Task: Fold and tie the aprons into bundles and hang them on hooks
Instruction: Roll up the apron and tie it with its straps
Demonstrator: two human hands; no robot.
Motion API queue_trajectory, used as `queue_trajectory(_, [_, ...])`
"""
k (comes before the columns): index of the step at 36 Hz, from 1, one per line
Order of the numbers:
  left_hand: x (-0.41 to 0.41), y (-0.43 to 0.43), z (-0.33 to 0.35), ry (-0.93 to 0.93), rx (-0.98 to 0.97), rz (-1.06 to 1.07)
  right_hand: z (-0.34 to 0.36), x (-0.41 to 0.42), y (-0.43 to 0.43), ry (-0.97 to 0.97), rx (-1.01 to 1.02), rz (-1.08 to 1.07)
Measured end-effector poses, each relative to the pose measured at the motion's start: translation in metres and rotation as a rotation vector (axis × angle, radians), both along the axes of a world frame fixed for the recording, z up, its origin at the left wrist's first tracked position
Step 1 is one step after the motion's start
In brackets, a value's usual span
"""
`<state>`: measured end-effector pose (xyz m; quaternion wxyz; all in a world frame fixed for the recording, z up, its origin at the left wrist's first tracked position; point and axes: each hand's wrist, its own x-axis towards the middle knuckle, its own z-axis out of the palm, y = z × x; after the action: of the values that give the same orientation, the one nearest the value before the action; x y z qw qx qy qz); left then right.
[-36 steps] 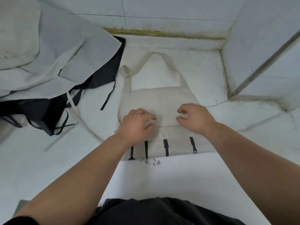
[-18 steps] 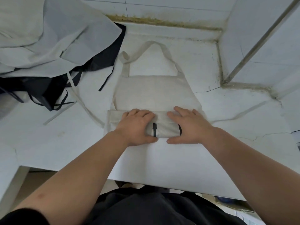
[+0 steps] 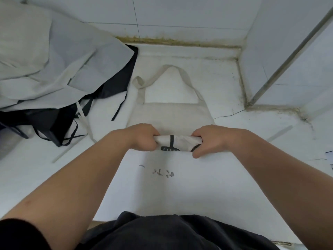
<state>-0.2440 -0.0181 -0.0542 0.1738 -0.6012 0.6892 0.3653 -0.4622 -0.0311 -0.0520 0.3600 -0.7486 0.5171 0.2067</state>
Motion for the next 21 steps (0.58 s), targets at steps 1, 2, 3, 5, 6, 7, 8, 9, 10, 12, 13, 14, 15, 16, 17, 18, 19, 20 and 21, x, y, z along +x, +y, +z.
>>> queue_trajectory(1, [0.002,-0.006,0.002,-0.001,0.030,0.010,0.000,0.001,-0.004,0.011,-0.003,0.004])
queue_trajectory(2, [0.004,-0.012,0.003,0.002,0.065,0.024,0.000,0.002,-0.008,0.019,-0.008,-0.008])
queue_trajectory(3, [0.007,-0.018,0.004,0.011,0.101,0.039,0.000,0.003,-0.013,0.020,-0.011,-0.030])
queue_trajectory(5, [0.011,-0.027,0.006,0.026,0.162,0.063,-0.002,0.004,-0.022,0.044,-0.016,-0.068])
queue_trajectory(6, [0.013,-0.031,0.006,0.032,0.184,0.072,-0.003,0.004,-0.026,0.066,-0.014,-0.085])
queue_trajectory(7, [0.016,-0.035,0.004,0.036,0.200,0.078,-0.004,0.004,-0.030,0.089,-0.012,-0.097])
queue_trajectory(8, [0.019,-0.038,0.002,0.034,0.209,0.078,-0.005,0.003,-0.034,0.117,-0.005,-0.102])
queue_trajectory(9, [0.023,-0.042,-0.001,0.028,0.207,0.071,-0.006,0.003,-0.038,0.136,0.001,-0.100])
queue_trajectory(10, [0.026,-0.044,-0.004,0.019,0.194,0.066,-0.008,0.002,-0.041,0.157,0.004,-0.092])
queue_trajectory(12, [0.033,-0.050,-0.011,-0.005,0.132,0.051,-0.010,0.001,-0.048,0.190,-0.015,-0.067])
queue_trajectory(13, [0.036,-0.052,-0.015,-0.029,0.081,0.034,-0.012,0.000,-0.050,0.202,-0.049,-0.059])
queue_trajectory(14, [0.037,-0.052,-0.017,-0.069,0.019,0.010,-0.014,-0.001,-0.052,0.209,-0.099,-0.059])
queue_trajectory(15, [0.038,-0.052,-0.019,-0.120,-0.046,-0.016,-0.016,-0.003,-0.053,0.213,-0.154,-0.066])
queue_trajectory(16, [0.036,-0.051,-0.019,-0.180,-0.111,-0.042,-0.017,-0.004,-0.053,0.235,-0.193,-0.080])
queue_trajectory(17, [0.035,-0.049,-0.019,-0.248,-0.178,-0.082,-0.018,-0.005,-0.053,0.274,-0.231,-0.088])
queue_trajectory(18, [0.032,-0.048,-0.020,-0.299,-0.248,-0.139,-0.019,-0.005,-0.052,0.325,-0.272,-0.080])
queue_trajectory(19, [0.030,-0.046,-0.023,-0.323,-0.312,-0.206,-0.021,-0.004,-0.050,0.375,-0.329,-0.045])
queue_trajectory(20, [0.026,-0.043,-0.026,-0.308,-0.359,-0.266,-0.023,-0.001,-0.048,0.410,-0.395,0.008])
queue_trajectory(21, [0.020,-0.040,-0.028,-0.265,-0.382,-0.317,-0.026,0.002,-0.045,0.413,-0.457,0.061])
